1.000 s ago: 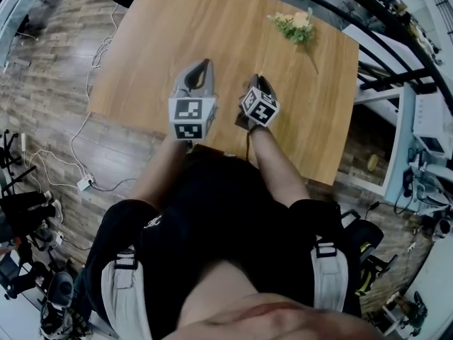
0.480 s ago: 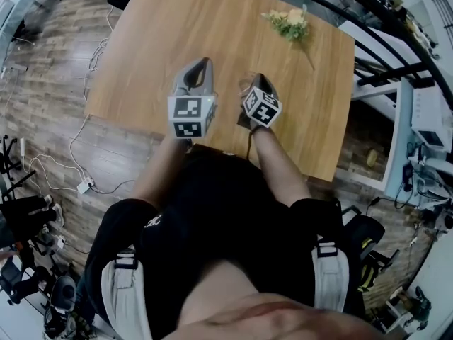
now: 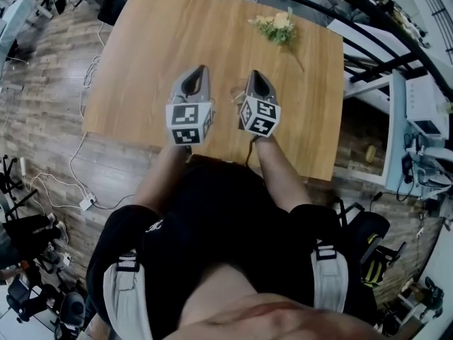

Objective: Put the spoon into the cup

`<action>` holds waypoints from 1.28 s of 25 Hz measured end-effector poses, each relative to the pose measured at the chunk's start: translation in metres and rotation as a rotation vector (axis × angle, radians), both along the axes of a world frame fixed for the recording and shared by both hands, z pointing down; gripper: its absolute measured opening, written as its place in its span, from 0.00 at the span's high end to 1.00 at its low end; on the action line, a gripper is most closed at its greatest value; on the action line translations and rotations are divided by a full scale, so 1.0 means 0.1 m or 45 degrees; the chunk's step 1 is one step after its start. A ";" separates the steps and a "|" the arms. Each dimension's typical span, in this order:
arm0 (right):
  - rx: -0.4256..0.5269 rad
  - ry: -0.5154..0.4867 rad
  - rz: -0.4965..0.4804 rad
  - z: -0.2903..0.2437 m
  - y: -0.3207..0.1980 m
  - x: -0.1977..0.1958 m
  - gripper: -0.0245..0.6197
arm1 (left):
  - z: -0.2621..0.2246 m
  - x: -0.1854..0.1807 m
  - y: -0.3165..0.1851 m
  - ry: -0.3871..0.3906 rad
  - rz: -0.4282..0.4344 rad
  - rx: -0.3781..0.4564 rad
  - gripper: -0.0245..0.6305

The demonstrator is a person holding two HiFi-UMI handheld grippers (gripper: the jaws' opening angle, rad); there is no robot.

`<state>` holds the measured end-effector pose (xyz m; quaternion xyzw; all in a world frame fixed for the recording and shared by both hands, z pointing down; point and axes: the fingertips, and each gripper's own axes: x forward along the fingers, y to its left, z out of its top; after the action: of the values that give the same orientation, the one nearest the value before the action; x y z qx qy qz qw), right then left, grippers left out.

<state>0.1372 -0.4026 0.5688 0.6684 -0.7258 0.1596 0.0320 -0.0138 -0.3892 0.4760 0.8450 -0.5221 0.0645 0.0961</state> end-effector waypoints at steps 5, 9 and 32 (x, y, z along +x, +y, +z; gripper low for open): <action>0.121 0.010 0.031 -0.46 0.00 0.14 0.96 | -0.07 0.14 -0.06 -0.002 0.038 0.030 0.94; 0.267 0.137 0.043 -0.97 0.03 0.18 0.96 | -0.18 0.20 -0.15 0.022 0.061 0.050 0.94; 0.324 0.087 0.087 -1.36 0.23 0.24 0.97 | -0.39 0.64 -0.23 0.040 0.210 0.116 0.94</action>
<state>0.1615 -0.3798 0.4324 0.6965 -0.7154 0.0443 -0.0337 0.0503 -0.4124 0.4365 0.8894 -0.4517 0.0352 0.0600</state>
